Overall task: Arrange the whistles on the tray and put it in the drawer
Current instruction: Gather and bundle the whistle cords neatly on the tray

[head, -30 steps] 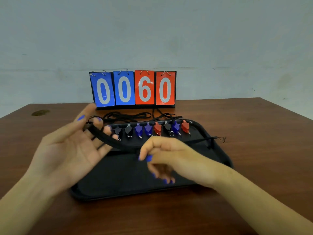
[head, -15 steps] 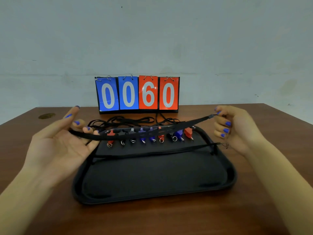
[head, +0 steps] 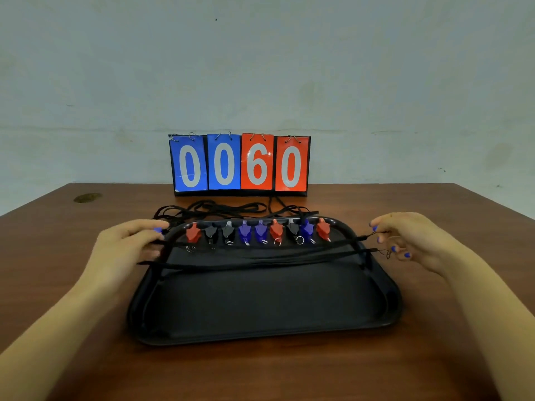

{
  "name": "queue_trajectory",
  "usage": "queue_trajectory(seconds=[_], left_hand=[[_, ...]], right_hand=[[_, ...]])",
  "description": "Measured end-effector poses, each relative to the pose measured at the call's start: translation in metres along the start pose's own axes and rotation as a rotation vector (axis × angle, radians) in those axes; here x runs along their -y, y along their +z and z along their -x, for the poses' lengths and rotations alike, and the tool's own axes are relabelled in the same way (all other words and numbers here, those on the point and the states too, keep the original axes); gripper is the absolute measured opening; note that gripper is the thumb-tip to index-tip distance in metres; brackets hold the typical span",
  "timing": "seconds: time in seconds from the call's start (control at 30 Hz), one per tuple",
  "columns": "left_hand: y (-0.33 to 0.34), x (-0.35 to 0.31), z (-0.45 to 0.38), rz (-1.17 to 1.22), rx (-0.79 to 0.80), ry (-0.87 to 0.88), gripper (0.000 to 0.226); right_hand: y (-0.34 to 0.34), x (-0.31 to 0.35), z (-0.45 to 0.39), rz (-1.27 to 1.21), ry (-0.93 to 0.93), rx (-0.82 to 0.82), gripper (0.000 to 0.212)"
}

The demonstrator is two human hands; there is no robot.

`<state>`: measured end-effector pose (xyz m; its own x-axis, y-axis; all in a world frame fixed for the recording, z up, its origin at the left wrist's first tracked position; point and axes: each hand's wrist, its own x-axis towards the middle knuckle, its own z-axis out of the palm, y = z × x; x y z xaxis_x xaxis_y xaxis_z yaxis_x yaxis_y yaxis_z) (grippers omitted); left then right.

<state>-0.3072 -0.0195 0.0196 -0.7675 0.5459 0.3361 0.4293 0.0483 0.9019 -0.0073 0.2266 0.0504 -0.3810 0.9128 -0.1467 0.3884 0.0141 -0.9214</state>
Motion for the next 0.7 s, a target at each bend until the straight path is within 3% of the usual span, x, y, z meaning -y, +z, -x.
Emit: queue_trajectory(seconds=[0.1,0.17,0.33,0.7], left_hand=[[-0.006,0.002,-0.001,-0.41,-0.012,0.155,0.018],[-0.009,0.0,0.0,-0.522,0.005,0.229,0.014],[-0.014,-0.001,-0.006,-0.613,-0.01,0.233,0.019],[-0.015,0.005,-0.008,-0.703,0.188,0.184,0.026]], right_hand=[[-0.003,0.001,0.001,-0.011,-0.021,-0.008,0.012],[-0.007,0.0,0.0,-0.011,-0.025,-0.013,0.012],[-0.013,-0.002,-0.001,0.064,-0.024,-0.01,0.014],[-0.014,-0.007,-0.004,0.262,-0.013,0.016,0.01]])
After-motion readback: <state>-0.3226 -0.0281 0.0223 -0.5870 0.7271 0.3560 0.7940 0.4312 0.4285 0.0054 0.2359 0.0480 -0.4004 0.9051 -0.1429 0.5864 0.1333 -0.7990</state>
